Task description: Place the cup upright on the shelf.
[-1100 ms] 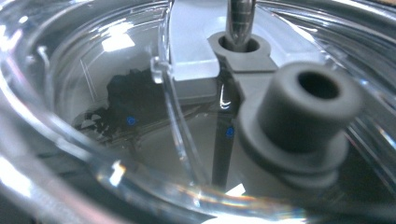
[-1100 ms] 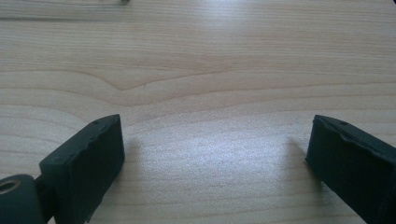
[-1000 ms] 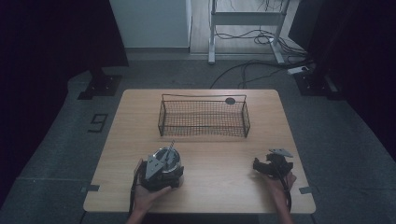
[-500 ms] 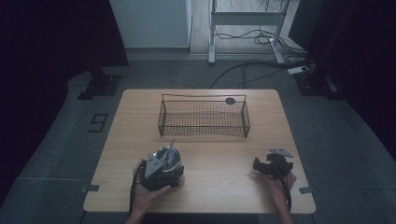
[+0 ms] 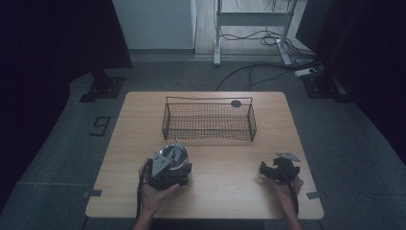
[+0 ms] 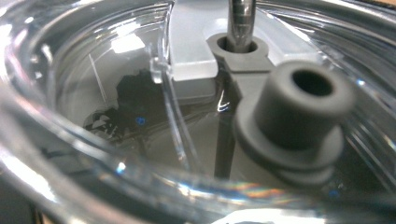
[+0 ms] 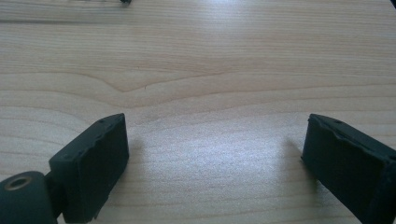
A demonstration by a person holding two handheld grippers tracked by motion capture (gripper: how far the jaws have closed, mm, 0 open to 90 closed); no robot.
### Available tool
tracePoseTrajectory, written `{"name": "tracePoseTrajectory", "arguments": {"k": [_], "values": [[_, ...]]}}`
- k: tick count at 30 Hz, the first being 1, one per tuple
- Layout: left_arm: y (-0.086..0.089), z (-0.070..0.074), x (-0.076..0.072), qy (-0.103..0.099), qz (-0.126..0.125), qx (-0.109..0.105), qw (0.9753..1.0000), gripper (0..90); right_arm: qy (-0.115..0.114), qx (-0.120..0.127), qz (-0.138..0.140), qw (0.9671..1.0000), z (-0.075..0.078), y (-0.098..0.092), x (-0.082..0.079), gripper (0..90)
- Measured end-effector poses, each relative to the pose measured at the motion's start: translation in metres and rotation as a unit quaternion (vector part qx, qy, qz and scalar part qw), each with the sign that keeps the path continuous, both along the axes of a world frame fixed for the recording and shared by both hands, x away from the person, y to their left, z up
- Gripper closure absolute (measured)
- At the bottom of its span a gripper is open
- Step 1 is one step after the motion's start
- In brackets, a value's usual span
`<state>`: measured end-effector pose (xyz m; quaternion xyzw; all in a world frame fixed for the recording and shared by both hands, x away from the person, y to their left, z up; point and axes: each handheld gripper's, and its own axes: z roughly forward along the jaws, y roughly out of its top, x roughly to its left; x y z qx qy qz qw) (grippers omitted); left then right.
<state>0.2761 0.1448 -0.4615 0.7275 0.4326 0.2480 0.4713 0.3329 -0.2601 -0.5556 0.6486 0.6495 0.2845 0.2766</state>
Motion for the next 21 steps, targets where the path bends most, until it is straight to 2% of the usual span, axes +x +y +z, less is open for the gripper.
{"name": "tracePoseTrajectory", "arguments": {"k": [2, 12, 16, 21], "values": [[-0.002, 0.003, 0.002, -0.002, -0.002, 0.004, 1.0, 3.7, 0.0, 0.0, 0.0, 1.0, 0.0, 0.0, 0.0, 6.9], [-0.002, 0.015, 0.009, -0.001, -0.012, -0.006, 0.9999, 3.7, 0.0, -0.001, -0.002, 1.0, 0.0, 0.0, 0.0, 7.3], [0.001, 0.024, 0.014, 0.002, -0.015, -0.018, 0.9997, 3.7, -0.001, 0.0, -0.004, 1.0, 0.0, 0.0, 0.0, 7.6], [0.0, 0.034, 0.017, -0.002, -0.016, -0.018, 0.9997, 3.7, -0.003, 0.001, -0.01, 0.9999, 0.0, -0.001, 0.0, 9.3]]}}
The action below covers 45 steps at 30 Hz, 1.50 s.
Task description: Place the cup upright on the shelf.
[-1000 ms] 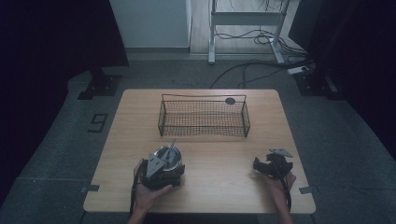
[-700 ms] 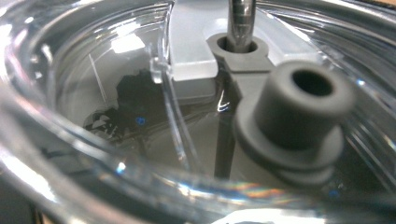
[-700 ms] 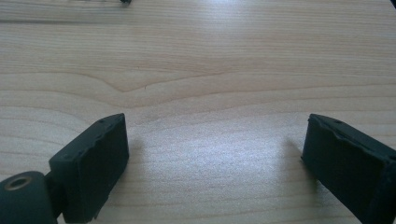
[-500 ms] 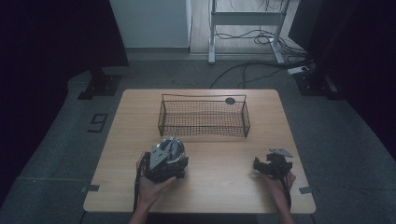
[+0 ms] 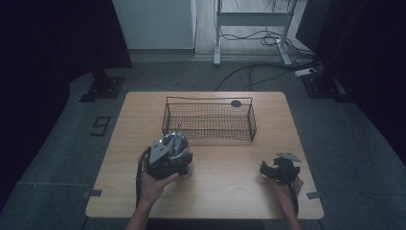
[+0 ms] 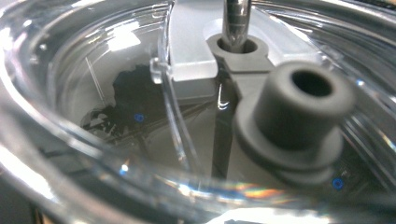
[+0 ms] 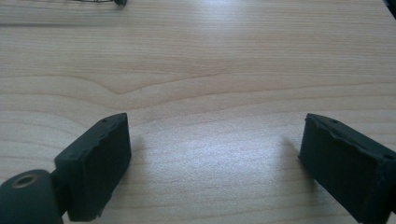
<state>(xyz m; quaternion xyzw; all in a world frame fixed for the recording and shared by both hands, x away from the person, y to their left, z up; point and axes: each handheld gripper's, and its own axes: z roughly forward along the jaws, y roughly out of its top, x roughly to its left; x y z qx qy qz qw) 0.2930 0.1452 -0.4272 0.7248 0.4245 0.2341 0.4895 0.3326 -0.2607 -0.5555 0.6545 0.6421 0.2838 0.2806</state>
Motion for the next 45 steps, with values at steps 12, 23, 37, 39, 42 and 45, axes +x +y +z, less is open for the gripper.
{"name": "tracePoseTrajectory", "arguments": {"k": [12, 23, 37, 39, 42, 45], "values": [[-0.003, 0.012, 0.009, -0.001, 0.0, -0.001, 1.0, 3.7, 0.0, 0.0, -0.001, 1.0, 0.0, 0.0, 0.0, 9.6], [-0.002, 0.022, 0.017, -0.003, 0.006, -0.007, 0.9999, 3.7, -0.001, -0.001, 0.001, 1.0, 0.0, -0.001, 0.001, 9.8], [0.0, 0.035, 0.036, -0.006, 0.023, -0.012, 0.9996, 3.7, -0.002, -0.002, 0.002, 1.0, 0.0, -0.001, 0.001, 10.0], [0.001, 0.036, 0.039, -0.006, 0.026, -0.014, 0.9996, 3.7, -0.002, -0.002, 0.002, 1.0, 0.0, -0.001, 0.001, 10.1], [0.002, 0.038, 0.046, -0.003, 0.03, -0.015, 0.9994, 3.7, -0.002, -0.002, 0.002, 1.0, 0.0, 0.0, 0.001, 10.2], [0.002, 0.039, 0.049, -0.002, 0.032, -0.015, 0.9994, 3.7, -0.002, -0.003, 0.002, 1.0, 0.0, 0.0, 0.001, 10.2]]}}
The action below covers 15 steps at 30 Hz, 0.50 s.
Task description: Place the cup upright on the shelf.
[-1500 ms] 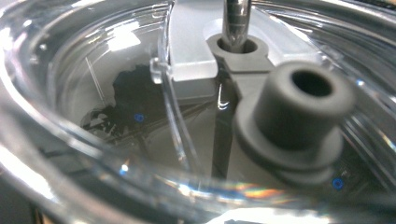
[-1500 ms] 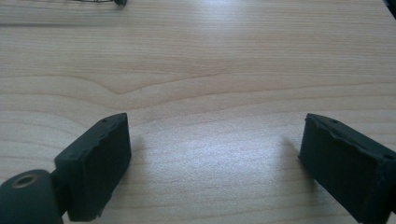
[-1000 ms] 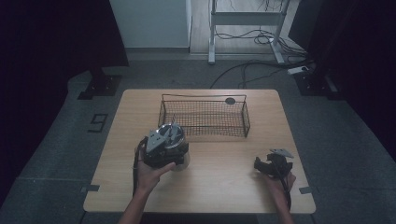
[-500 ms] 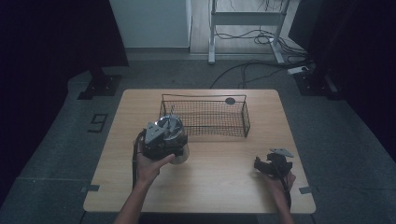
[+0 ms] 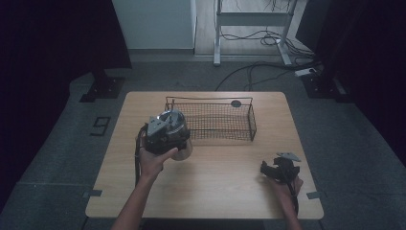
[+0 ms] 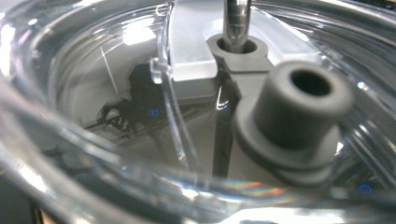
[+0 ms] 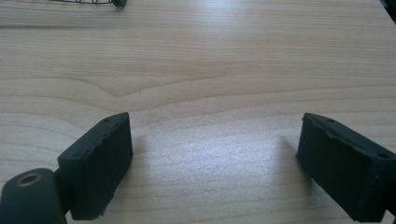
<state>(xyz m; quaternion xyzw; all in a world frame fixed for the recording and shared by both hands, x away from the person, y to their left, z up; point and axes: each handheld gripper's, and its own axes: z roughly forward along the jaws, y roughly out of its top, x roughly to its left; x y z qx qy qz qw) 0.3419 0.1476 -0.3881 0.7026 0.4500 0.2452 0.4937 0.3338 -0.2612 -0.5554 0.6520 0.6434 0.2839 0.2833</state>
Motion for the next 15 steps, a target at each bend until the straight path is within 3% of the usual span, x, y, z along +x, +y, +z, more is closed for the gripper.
{"name": "tracePoseTrajectory", "arguments": {"k": [9, 15], "values": [[0.001, 0.005, 0.016, 0.004, 0.01, -0.009, 0.9999, 3.7, 0.002, 0.0, 0.001, 1.0, 0.0, 0.0, 0.0, 10.3], [0.0, 0.008, 0.025, 0.003, 0.014, -0.003, 0.9999, 3.7, 0.0, 0.0, 0.0, 1.0, 0.0, 0.0, 0.0, 10.3]]}}
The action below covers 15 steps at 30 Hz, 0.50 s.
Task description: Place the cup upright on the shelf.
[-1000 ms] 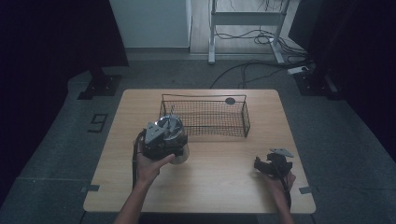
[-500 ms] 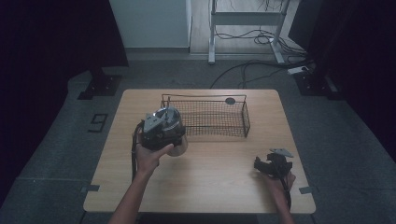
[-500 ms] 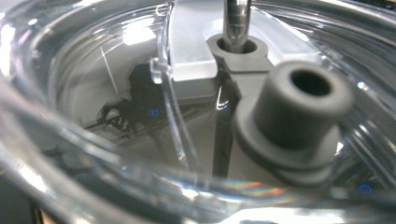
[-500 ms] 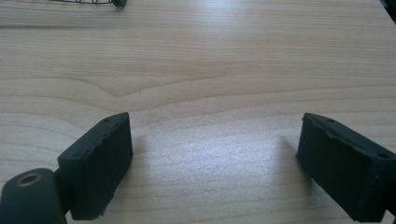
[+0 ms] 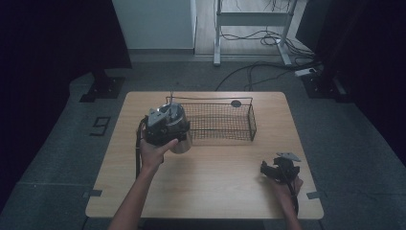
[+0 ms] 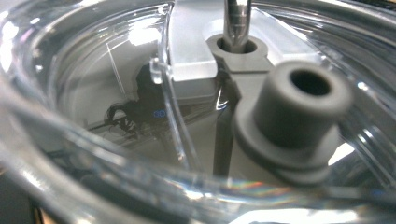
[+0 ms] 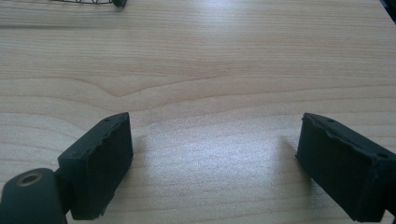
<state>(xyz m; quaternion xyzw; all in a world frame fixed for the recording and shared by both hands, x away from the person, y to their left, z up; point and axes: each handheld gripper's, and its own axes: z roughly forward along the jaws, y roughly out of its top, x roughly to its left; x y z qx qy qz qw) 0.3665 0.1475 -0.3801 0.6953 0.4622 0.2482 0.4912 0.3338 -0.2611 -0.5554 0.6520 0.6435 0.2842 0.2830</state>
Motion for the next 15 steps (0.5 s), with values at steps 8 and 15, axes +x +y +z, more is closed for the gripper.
{"name": "tracePoseTrajectory", "arguments": {"k": [8, 15], "values": [[-0.002, 0.005, 0.012, -0.006, 0.003, -0.006, 1.0, 3.7, 0.0, -0.001, 0.001, 1.0, 0.0, 0.0, 0.0, 10.6], [-0.007, 0.01, 0.025, -0.007, 0.01, 0.009, 0.9999, 3.7, -0.002, 0.0, 0.0, 1.0, 0.0, 0.0, 0.0, 10.7]]}}
